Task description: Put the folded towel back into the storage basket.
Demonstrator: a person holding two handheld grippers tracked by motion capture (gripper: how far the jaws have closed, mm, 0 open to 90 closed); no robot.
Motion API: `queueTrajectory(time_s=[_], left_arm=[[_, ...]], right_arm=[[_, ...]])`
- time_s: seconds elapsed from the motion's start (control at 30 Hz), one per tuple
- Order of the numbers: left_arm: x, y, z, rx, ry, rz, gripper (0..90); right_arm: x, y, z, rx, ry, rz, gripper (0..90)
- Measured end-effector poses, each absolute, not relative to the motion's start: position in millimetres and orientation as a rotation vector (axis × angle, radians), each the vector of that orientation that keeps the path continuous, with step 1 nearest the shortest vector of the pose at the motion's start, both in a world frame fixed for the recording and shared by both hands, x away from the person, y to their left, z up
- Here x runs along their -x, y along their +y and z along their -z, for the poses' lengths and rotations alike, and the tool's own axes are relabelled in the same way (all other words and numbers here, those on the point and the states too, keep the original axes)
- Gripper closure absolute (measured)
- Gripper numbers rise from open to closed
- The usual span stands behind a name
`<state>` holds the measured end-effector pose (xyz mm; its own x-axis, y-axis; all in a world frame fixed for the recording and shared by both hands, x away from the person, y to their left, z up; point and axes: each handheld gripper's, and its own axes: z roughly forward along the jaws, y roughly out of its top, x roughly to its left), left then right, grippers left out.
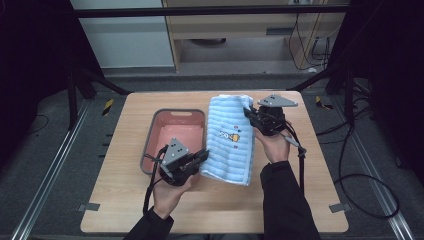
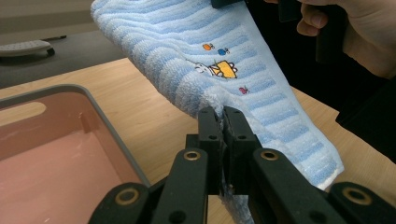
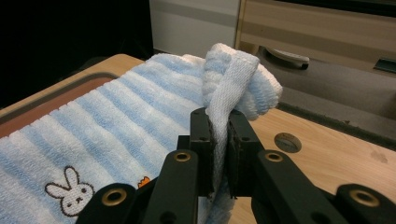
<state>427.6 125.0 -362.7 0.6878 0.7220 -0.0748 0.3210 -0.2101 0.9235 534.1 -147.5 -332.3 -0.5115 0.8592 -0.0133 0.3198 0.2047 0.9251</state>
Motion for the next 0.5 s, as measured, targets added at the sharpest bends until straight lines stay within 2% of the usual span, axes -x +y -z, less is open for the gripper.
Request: queueTrajectory(time_s=[0.5], left_arm=[[-431,150,353,-1.775,0.843,-0.491,86.7]], right_arm=[[-545,-122,322,-1.065,1.948,-1.312,83.0]])
